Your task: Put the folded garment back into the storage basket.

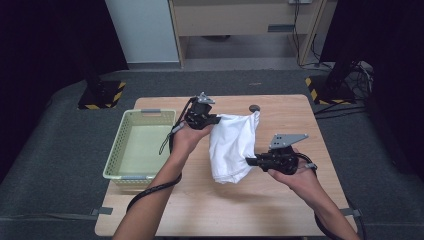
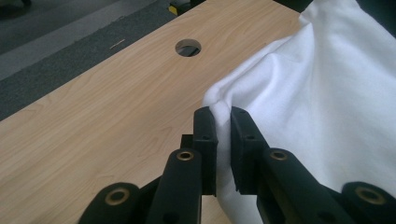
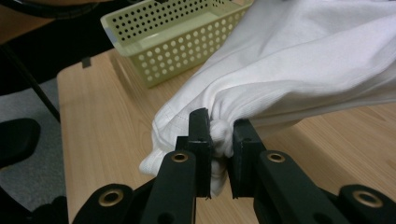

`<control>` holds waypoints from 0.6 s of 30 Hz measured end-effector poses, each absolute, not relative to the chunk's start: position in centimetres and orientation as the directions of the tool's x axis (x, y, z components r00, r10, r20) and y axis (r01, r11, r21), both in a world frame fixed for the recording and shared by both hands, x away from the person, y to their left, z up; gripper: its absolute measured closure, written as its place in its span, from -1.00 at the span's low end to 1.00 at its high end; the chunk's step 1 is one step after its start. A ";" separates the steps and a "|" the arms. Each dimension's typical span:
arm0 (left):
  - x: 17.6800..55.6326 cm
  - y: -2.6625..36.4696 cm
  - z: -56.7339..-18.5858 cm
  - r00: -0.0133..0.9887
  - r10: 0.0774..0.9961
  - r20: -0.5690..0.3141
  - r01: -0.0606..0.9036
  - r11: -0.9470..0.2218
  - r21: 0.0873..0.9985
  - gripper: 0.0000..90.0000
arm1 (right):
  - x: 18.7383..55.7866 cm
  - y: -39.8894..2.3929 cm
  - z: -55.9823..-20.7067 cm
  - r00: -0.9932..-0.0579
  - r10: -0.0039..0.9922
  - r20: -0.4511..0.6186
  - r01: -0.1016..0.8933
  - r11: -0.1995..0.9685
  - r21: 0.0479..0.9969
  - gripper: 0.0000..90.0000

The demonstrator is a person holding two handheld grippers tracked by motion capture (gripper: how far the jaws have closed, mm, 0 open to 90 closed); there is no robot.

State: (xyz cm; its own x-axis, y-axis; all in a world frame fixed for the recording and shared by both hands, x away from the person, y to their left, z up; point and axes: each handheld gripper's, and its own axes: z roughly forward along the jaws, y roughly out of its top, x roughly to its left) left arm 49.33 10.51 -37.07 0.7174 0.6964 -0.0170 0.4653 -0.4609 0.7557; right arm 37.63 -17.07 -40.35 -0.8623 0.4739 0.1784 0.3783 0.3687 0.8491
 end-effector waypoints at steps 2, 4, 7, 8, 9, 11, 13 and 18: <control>49.5 10.8 -36.9 0.716 0.698 -0.017 0.465 -0.459 0.757 0.83 | 37.9 -16.9 -40.2 -0.863 0.470 0.187 0.380 0.357 0.853 0.81; 49.6 11.1 -36.7 0.716 0.698 -0.014 0.464 -0.461 0.756 0.83 | 38.1 -16.8 -40.1 -0.863 0.470 0.185 0.377 0.357 0.855 0.81; 49.8 11.6 -36.5 0.714 0.700 -0.015 0.465 -0.459 0.757 0.83 | 38.3 -16.5 -40.0 -0.867 0.465 0.181 0.371 0.359 0.856 0.81; 49.8 11.8 -36.5 0.713 0.701 -0.015 0.466 -0.458 0.757 0.83 | 38.4 -16.3 -39.9 -0.868 0.464 0.178 0.368 0.361 0.857 0.81; 49.8 11.9 -36.4 0.712 0.702 -0.016 0.468 -0.456 0.757 0.83 | 38.4 -16.2 -39.9 -0.869 0.461 0.178 0.367 0.361 0.857 0.81; 49.9 12.3 -36.4 0.711 0.704 -0.015 0.467 -0.455 0.758 0.83 | 38.5 -15.9 -39.8 -0.872 0.455 0.178 0.365 0.364 0.857 0.81; 50.0 12.6 -36.3 0.710 0.704 -0.013 0.466 -0.456 0.758 0.83 | 38.6 -15.5 -39.7 -0.875 0.453 0.174 0.361 0.369 0.856 0.81; 50.2 13.5 -36.4 0.704 0.710 -0.019 0.474 -0.450 0.757 0.83 | 38.9 -14.5 -39.6 -0.884 0.437 0.166 0.347 0.376 0.859 0.81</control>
State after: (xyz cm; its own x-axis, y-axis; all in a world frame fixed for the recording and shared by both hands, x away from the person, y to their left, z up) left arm 50.15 13.53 -36.44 0.7043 0.7097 -0.0191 0.4741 -0.4501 0.7567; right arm 38.88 -14.51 -39.62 -0.8838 0.4374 0.1661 0.3474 0.3756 0.8592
